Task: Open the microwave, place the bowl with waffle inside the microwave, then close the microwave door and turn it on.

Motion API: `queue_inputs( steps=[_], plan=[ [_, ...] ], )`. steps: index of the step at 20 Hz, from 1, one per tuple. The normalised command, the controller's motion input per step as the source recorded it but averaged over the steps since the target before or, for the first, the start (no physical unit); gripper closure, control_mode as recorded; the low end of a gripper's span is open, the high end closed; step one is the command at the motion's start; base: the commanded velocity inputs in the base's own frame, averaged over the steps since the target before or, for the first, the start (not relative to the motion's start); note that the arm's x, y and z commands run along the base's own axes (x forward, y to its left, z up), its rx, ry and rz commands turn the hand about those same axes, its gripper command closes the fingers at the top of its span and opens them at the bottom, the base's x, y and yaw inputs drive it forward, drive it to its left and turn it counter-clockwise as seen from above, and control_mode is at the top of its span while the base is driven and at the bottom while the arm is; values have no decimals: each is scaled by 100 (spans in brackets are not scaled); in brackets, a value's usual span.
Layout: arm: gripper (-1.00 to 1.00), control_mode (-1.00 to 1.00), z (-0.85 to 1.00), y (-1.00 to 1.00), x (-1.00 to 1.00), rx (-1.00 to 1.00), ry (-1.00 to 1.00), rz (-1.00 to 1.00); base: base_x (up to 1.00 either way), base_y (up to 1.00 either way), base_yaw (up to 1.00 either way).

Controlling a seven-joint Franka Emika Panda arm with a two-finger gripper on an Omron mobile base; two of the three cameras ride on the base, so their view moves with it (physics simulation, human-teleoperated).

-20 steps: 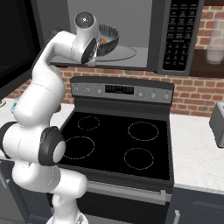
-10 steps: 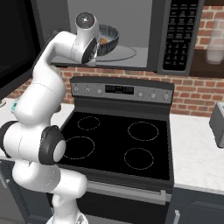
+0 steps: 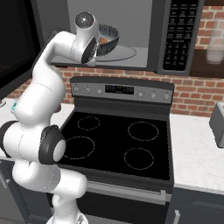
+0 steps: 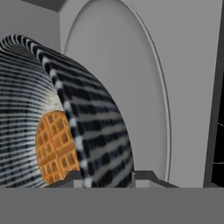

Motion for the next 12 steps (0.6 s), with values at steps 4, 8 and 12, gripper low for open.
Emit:
queue_inputs(
  steps=[4, 8, 12],
  plan=[
    [-100, -100, 0, 0, 0, 0, 0, 0, 0, 0, 0],
    [-100, -100, 0, 0, 0, 0, 0, 0, 0, 0, 0],
    [-100, -100, 0, 0, 0, 0, 0, 0, 0, 0, 0]
  ],
)
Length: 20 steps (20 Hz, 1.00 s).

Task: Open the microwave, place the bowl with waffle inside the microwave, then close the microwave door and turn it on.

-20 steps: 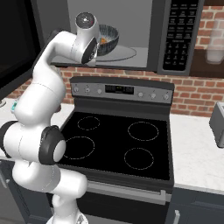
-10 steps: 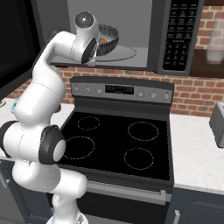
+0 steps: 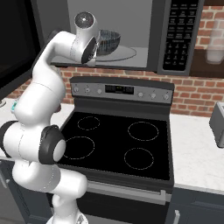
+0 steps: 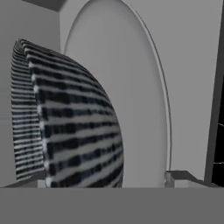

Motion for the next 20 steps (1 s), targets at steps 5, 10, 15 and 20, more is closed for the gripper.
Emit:
queue_inputs(
  steps=[5, 10, 15, 20],
  plan=[
    [-100, -100, 2, -11, -34, 0, -3, 0, 0, 0, 0],
    [-100, -100, 27, -6, -88, 0, -9, 0, 0, 0, 0],
    [-100, -100, -8, -5, -100, 0, -2, -5, 0, 0, 0],
    [-100, -100, -27, -5, -100, -3, 0, -5, 0, 0, 0]
  ],
)
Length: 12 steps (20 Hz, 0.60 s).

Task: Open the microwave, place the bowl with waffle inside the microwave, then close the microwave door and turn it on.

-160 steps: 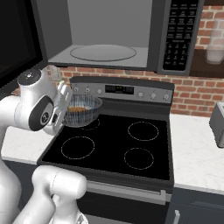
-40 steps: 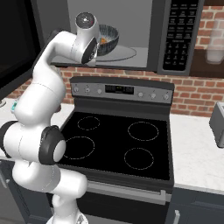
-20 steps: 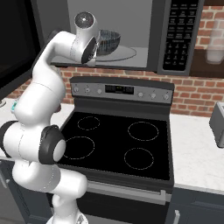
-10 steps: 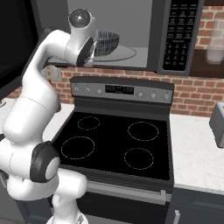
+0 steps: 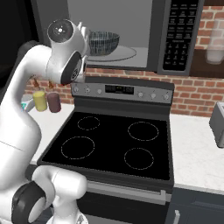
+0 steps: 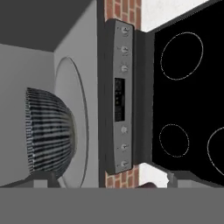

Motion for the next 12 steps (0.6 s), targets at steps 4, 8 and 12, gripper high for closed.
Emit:
queue_inputs(
  steps=[4, 8, 12],
  plan=[
    [-100, -100, -29, -3, -98, -3, 5, 0, 0, 0, 0],
    [-100, -100, -91, -12, -81, -4, 1, 6, 0, 0, 0],
    [-100, -100, -91, -12, -29, -3, -1, 22, 0, 0, 0]
  ],
)
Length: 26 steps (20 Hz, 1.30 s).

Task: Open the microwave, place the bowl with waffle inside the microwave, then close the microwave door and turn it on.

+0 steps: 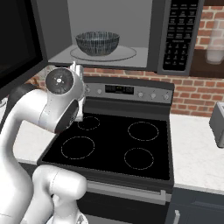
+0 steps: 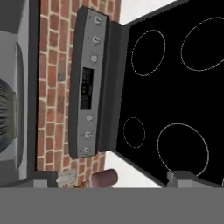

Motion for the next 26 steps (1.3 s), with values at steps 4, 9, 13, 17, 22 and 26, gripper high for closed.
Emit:
queue_inputs(
  steps=[4, 9, 13, 17, 22, 26],
  plan=[
    [-100, -100, -59, 0, 0, -9, -14, 14, 0, 0, 0],
    [-100, -100, -57, 49, 0, -15, -20, 7, 0, 0, 0],
    [-100, -100, -46, 84, 9, -16, -12, 0, 0, 0, 0],
    [-100, -100, -44, 95, 14, -16, -11, 0, 0, 0, 0],
    [-100, -100, -23, 47, 10, -3, -7, 0, 0, 0, 0],
    [-100, -100, -49, 36, 42, -9, -18, 2, 0, 0, 0]
  ],
)
